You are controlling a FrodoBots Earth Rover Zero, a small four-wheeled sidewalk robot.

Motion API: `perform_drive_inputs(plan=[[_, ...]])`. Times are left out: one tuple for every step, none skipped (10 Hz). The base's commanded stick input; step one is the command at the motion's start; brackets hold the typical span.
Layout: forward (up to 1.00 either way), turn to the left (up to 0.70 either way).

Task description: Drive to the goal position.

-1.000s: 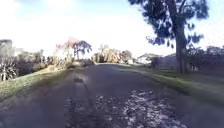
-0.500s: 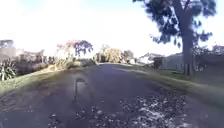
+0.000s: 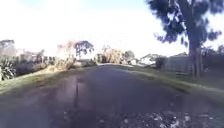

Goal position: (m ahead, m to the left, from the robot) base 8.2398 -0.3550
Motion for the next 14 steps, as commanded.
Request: perform_drive_inputs(plan=[[1.0, 0.0], [1.0, 0.0], [1.0, 0.0], [1.0, 0.0], [1.0, 0.0], [1.0, 0.0], [1.0, 0.0], [1.0, 0.0], [1.0, 0.0], [1.0, 0.0], [1.0, 0.0], [1.0, 0.0], [1.0, 0.0], [1.0, 0.0]])
